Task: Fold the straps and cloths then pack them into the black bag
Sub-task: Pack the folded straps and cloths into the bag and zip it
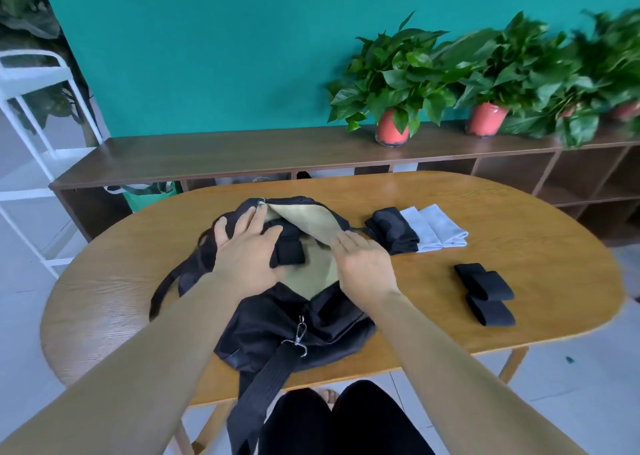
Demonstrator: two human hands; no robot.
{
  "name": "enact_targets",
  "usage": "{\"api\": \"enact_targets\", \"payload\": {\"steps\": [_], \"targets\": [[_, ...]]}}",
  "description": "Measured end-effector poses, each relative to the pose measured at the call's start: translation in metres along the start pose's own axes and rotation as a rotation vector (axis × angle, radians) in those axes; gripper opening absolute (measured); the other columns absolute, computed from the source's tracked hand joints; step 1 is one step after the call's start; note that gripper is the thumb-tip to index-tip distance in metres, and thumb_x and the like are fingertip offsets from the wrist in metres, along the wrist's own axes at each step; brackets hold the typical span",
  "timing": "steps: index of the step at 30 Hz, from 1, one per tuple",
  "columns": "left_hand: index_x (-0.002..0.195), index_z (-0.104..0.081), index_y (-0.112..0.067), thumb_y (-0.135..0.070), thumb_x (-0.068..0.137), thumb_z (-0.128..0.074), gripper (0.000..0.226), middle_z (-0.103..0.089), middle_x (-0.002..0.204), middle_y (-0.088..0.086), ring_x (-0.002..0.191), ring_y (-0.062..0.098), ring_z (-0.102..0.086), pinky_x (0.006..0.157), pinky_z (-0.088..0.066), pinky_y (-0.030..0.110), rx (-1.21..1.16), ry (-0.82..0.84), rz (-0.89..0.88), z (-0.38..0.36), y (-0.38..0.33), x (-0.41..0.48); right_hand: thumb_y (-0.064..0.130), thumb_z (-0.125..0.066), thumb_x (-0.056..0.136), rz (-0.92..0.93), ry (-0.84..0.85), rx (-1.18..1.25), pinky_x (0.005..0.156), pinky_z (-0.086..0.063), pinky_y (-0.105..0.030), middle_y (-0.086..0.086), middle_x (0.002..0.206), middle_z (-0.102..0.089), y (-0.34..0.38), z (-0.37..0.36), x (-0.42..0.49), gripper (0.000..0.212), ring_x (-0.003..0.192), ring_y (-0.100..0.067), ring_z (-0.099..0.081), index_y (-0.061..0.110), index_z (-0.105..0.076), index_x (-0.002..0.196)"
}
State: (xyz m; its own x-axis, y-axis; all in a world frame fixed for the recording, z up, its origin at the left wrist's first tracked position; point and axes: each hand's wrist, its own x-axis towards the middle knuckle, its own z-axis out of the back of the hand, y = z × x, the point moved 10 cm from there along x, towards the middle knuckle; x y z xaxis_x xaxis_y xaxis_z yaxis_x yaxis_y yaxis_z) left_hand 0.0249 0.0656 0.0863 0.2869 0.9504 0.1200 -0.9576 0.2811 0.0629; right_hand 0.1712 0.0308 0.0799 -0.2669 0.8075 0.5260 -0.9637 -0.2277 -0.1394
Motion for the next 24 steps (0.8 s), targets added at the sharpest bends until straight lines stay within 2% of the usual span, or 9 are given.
{"api": "enact_targets", "payload": {"steps": [1,3,7,9,13,15,17,19,24], "targets": [[0.144,-0.031,-0.028,-0.055,0.084,-0.056,0.071,0.005,0.16,0.004,0.147,0.021,0.008,0.112,0.005,0.057,-0.002,-0.004,-0.015,0.002,-0.012,0.002,-0.002,-0.068,0.056,-0.037,-0.008,0.006,0.061,-0.052,-0.031,-0.006,0.09,-0.067,-0.018,0.003,-0.011,0.036,0.087,-0.023,-0.065,0.007,-0.066,0.09],[0.142,-0.035,-0.029,-0.051,0.084,-0.055,0.065,0.003,0.16,0.003,0.147,0.02,0.007,0.112,0.004,0.057,-0.002,-0.017,-0.047,0.006,-0.036,0.006,-0.001,-0.069,0.058,-0.115,0.019,-0.014,0.061,-0.053,-0.032,-0.006,0.089,-0.068,-0.053,0.006,-0.035,0.031,0.087,-0.023,-0.066,0.008,-0.065,0.088],[0.14,-0.036,-0.03,-0.044,0.084,-0.056,0.062,0.005,0.16,0.003,0.147,0.021,0.005,0.112,0.002,0.059,-0.011,-0.011,-0.102,0.012,-0.082,0.013,0.001,-0.076,0.045,-0.284,0.149,-0.144,0.052,-0.043,-0.028,-0.004,0.072,-0.064,-0.118,0.004,-0.081,0.035,0.07,-0.024,-0.063,0.009,-0.064,0.076],[0.144,-0.031,-0.03,-0.045,0.085,-0.056,0.066,0.006,0.16,0.003,0.147,0.021,0.007,0.112,0.002,0.058,-0.011,0.003,-0.12,0.011,-0.1,0.014,0.002,-0.077,0.04,-0.375,0.189,-0.18,0.053,-0.04,-0.029,-0.005,0.069,-0.06,-0.147,0.003,-0.101,0.036,0.07,-0.026,-0.061,0.009,-0.061,0.071],[0.146,-0.029,-0.029,-0.048,0.085,-0.058,0.07,0.007,0.16,0.004,0.147,0.02,0.009,0.113,0.001,0.056,-0.003,0.028,-0.147,0.007,-0.127,0.016,0.004,-0.064,0.062,-0.531,0.221,-0.155,0.072,-0.045,-0.035,-0.011,0.094,-0.067,-0.193,0.006,-0.136,0.028,0.104,-0.029,-0.061,0.006,-0.064,0.09],[0.146,-0.029,-0.028,-0.048,0.086,-0.059,0.07,0.007,0.16,0.004,0.147,0.02,0.009,0.113,0.002,0.056,0.002,0.032,-0.159,0.007,-0.138,0.016,0.01,-0.059,0.077,-0.549,0.278,-0.175,0.088,-0.041,-0.034,-0.007,0.12,-0.06,-0.208,0.002,-0.148,0.032,0.127,-0.024,-0.046,0.009,-0.058,0.109],[0.146,-0.029,-0.028,-0.047,0.086,-0.058,0.07,0.007,0.16,0.005,0.147,0.021,0.009,0.113,0.002,0.056,0.009,0.029,-0.169,0.007,-0.145,0.018,0.015,-0.055,0.086,-0.499,0.327,-0.178,0.096,-0.036,-0.029,-0.001,0.134,-0.049,-0.216,-0.006,-0.154,0.037,0.137,-0.018,-0.032,0.014,-0.049,0.122],[0.146,-0.028,-0.028,-0.047,0.086,-0.058,0.07,0.007,0.161,0.004,0.147,0.021,0.009,0.113,0.002,0.056,0.017,0.027,-0.172,0.008,-0.148,0.019,0.013,-0.053,0.087,-0.485,0.367,-0.144,0.096,-0.036,-0.027,0.001,0.131,-0.05,-0.219,-0.011,-0.157,0.036,0.136,-0.016,-0.033,0.016,-0.046,0.122],[0.146,-0.029,-0.029,-0.047,0.086,-0.059,0.07,0.006,0.161,0.003,0.147,0.02,0.008,0.113,0.003,0.055,0.031,0.034,-0.161,0.006,-0.146,0.022,0.008,-0.046,0.09,-0.484,0.357,-0.134,0.08,-0.037,-0.024,0.0,0.11,-0.06,-0.216,-0.014,-0.155,0.018,0.115,-0.017,-0.052,0.016,-0.054,0.105]]}}
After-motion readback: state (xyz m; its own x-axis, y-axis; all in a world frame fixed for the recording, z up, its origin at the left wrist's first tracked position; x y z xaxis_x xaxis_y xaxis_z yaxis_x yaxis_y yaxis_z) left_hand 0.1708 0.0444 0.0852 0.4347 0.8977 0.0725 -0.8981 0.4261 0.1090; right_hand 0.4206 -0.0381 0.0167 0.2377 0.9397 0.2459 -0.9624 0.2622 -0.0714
